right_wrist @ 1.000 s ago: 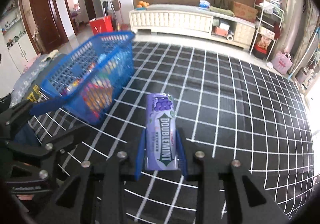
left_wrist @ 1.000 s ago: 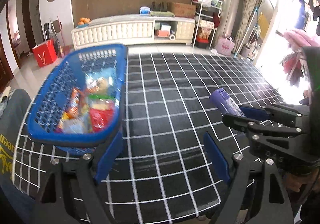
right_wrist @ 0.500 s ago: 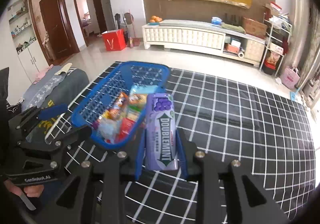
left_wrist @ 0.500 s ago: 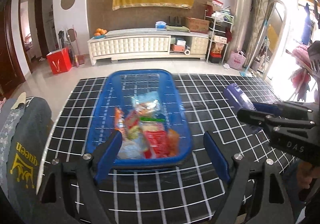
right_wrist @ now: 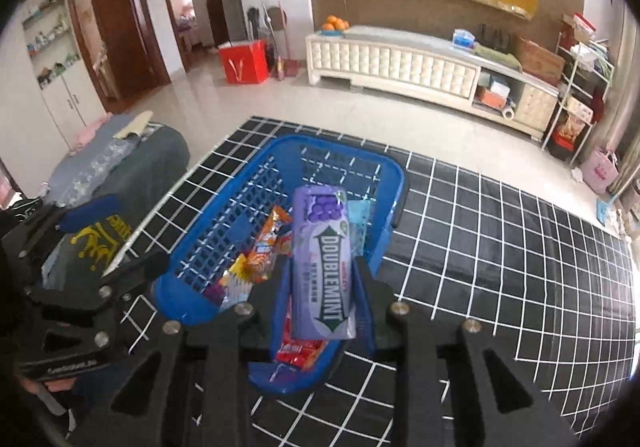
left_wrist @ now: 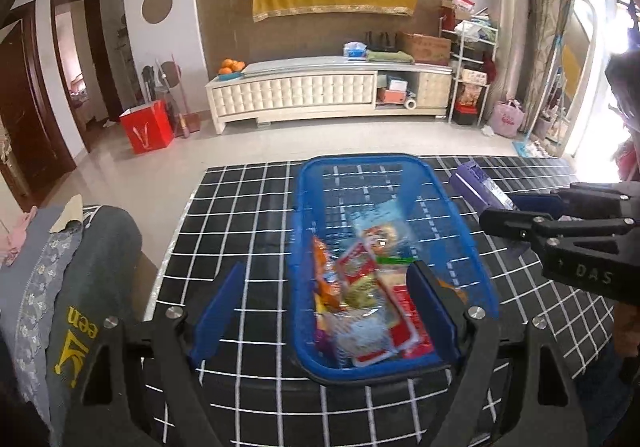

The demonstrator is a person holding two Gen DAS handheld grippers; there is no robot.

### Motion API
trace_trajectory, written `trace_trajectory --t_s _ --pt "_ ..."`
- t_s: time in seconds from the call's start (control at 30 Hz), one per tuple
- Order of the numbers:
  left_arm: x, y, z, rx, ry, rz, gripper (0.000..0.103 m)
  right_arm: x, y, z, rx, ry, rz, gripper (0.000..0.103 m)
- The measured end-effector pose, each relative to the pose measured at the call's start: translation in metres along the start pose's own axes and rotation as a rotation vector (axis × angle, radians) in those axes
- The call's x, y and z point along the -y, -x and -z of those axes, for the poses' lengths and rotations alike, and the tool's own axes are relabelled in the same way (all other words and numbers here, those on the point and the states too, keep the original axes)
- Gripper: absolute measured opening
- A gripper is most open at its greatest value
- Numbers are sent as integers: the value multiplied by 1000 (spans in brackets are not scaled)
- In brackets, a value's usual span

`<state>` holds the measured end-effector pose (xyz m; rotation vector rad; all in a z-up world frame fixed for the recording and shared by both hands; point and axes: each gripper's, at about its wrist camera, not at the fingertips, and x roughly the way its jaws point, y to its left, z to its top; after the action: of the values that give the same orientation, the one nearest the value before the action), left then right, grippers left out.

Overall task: Organize snacks
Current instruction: 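Open the right tool to drop the DOUBLEMINT tube into the basket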

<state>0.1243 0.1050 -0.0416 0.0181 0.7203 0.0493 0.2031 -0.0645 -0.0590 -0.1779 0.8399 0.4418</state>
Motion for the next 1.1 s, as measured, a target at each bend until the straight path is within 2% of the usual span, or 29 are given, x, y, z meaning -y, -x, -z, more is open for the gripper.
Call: trace_trajectory --t_s 0.23,0.37,0.5,0.53,0.57,0.6,0.63,0.8,1.1 --pt "-27 -25 -4 -39 51 14 82 -18 -42 -9 -72 38 -2 35" --pt "-34 -35 -5 -47 64 14 82 -19 -66 -9 -119 51 47 35" --pt "-36 -40 -5 -46 69 4 82 -23 -77 -8 -139 85 59 35" --pt "-36 -41 -3 -49 71 5 82 -22 -77 -7 -136 88 76 38" --pt "-35 -41 -3 -52 75 5 82 -21 -74 -7 -125 85 98 43" --pt "-34 -40 -2 -54 80 8 82 -18 -69 -7 -108 79 113 58" --pt "-33 -39 -1 -54 83 9 82 -16 -65 -6 -92 74 116 68" --pt "-21 -21 5 -16 71 -1 82 -11 -24 -3 -5 52 113 70" --pt "14 45 18 130 41 -18 82 -9 52 22 112 17 110 70"
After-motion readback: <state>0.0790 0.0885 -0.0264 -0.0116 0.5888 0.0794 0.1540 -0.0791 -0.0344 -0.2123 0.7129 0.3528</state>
